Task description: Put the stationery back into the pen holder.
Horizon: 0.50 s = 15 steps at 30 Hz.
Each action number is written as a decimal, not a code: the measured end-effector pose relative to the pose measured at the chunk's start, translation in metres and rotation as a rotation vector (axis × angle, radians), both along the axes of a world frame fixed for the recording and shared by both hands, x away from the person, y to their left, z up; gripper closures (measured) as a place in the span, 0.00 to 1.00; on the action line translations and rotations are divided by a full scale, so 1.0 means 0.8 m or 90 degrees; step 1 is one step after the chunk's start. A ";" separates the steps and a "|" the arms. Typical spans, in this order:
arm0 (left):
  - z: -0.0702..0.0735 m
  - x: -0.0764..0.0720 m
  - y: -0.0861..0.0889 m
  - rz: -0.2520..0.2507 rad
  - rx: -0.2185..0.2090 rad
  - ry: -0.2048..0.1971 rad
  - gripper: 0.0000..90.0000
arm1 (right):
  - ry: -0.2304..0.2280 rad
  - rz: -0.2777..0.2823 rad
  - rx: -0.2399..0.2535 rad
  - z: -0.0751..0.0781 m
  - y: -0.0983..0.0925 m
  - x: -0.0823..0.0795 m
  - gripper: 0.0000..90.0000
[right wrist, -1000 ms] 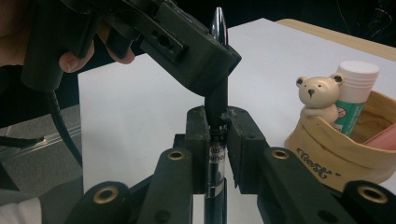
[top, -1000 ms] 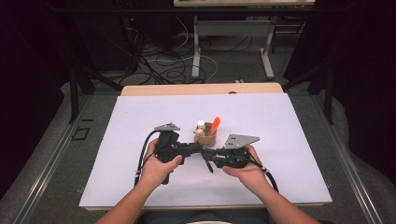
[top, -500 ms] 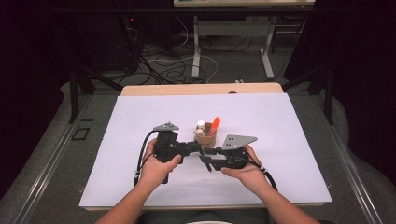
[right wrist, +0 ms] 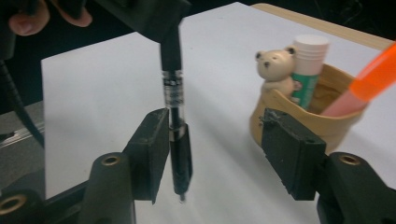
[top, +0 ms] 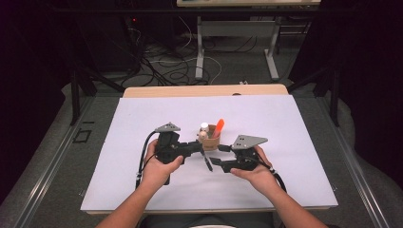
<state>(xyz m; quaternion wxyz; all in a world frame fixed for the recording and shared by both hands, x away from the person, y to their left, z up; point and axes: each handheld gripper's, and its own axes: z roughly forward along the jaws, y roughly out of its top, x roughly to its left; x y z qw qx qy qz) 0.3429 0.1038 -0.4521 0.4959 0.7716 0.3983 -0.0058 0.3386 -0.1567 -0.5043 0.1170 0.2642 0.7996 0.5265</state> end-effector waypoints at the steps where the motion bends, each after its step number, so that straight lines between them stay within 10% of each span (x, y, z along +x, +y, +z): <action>1: 0.000 0.000 0.001 0.003 0.000 0.000 0.89 | -0.002 -0.012 -0.002 0.000 -0.003 0.002 0.41; 15: 0.002 0.003 0.011 0.031 0.004 -0.011 0.89 | 0.025 -0.245 -0.103 0.003 -0.047 0.025 0.17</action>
